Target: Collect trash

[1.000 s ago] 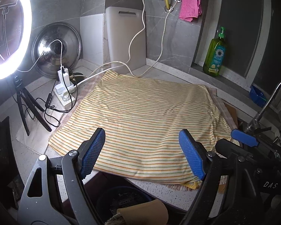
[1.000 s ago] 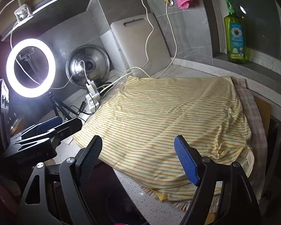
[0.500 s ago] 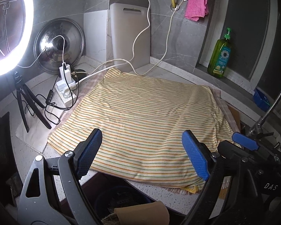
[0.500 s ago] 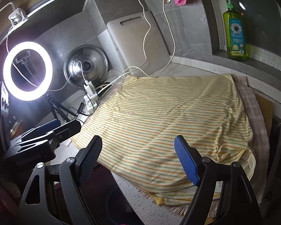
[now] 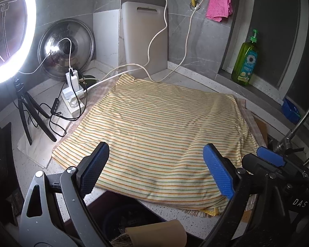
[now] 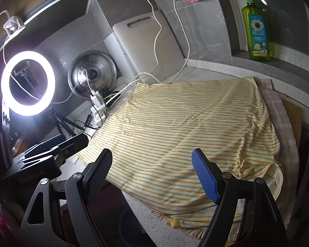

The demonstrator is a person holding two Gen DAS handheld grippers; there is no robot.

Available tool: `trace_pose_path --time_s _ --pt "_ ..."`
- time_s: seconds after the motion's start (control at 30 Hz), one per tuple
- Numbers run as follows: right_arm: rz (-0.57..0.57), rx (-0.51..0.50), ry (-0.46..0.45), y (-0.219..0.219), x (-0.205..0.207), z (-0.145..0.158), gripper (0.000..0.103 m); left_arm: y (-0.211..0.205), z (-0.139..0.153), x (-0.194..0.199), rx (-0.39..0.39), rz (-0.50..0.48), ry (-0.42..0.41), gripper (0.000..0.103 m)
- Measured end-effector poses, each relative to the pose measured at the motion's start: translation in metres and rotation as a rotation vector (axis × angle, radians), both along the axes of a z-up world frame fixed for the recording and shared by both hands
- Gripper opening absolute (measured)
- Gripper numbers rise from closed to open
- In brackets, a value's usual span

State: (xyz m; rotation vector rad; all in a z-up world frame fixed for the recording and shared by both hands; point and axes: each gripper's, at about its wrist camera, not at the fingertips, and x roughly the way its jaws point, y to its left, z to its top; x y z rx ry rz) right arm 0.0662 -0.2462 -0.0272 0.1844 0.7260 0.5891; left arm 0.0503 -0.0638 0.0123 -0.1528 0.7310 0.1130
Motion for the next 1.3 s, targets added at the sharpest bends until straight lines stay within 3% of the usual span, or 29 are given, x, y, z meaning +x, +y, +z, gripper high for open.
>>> trace_pose_path --time_s 1.3 --pt "-0.009 0.024 0.061 -0.004 0.015 -0.01 0.079 -0.005 -0.007 0.015 0.004 0.046 0.064 0.099"
